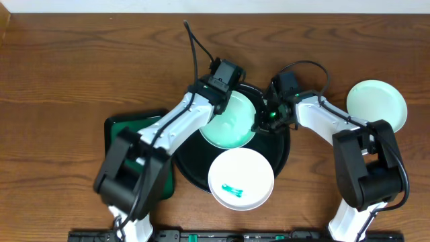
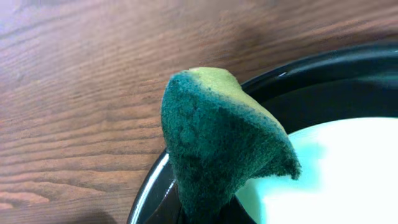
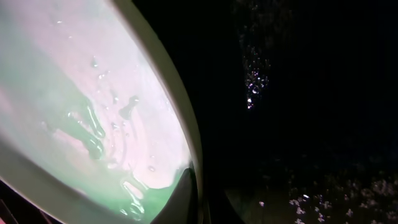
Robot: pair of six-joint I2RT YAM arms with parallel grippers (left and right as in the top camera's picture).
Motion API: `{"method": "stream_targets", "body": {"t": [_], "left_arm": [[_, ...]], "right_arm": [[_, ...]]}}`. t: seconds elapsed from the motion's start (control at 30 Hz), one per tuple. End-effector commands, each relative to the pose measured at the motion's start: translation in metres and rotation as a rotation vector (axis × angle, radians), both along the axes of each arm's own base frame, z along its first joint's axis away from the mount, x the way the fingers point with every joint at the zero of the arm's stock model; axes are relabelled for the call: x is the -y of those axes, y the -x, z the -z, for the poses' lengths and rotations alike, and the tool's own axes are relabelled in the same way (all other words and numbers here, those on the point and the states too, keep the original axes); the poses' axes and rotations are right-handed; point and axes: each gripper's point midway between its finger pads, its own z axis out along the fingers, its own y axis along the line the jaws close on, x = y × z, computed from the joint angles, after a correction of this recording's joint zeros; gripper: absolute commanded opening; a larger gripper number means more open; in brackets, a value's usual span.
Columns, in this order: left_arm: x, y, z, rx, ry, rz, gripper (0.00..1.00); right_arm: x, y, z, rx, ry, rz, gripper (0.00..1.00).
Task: Clean dirty plates on tray and stack at the side
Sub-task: 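Withdraw the left gripper with the sponge over the green tray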
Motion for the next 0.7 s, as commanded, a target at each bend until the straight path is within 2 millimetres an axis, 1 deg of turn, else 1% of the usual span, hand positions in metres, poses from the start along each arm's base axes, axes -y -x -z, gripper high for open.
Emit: {"method": "stream_targets", "body": {"t": [0.0, 0.07, 0.13, 0.3, 0.37, 0.43, 0.57, 0.67], "left_arm": [[0.004, 0.002, -0.040, 0.057, 0.081, 0.023, 0.07], [0.007, 0.008, -0.050, 0.053, 0.118, 0.031, 0.07], [0.007, 0.013, -0.054, 0.043, 0.138, 0.020, 0.07], [-0.005, 0.024, -0.046, -0.012, 0.149, -0.062, 0.07], [-0.010, 0.027, -0.048, -0.021, 0.162, -0.100, 0.07], [-0.018, 0.031, -0.054, -0.024, 0.175, -0.136, 0.07], [-0.047, 0.041, -0.072, -0.029, 0.198, -0.234, 0.07], [-0.078, 0.053, -0.083, -0.046, 0.192, -0.311, 0.07]], "right_arm": [[0.032, 0.019, 0.035, -0.058, 0.156, -0.006, 0.01], [0.032, 0.019, 0.035, -0.059, 0.156, -0.006, 0.01], [0.032, 0.019, 0.035, -0.059, 0.156, -0.006, 0.01], [0.032, 0.020, 0.034, -0.063, 0.155, -0.010, 0.01], [0.031, 0.019, 0.034, -0.055, 0.152, -0.025, 0.01], [0.029, 0.016, 0.030, -0.038, 0.144, -0.055, 0.01], [0.026, 0.006, 0.016, -0.014, 0.144, -0.098, 0.01], [0.024, -0.004, 0.005, 0.007, 0.147, -0.108, 0.01]]}}
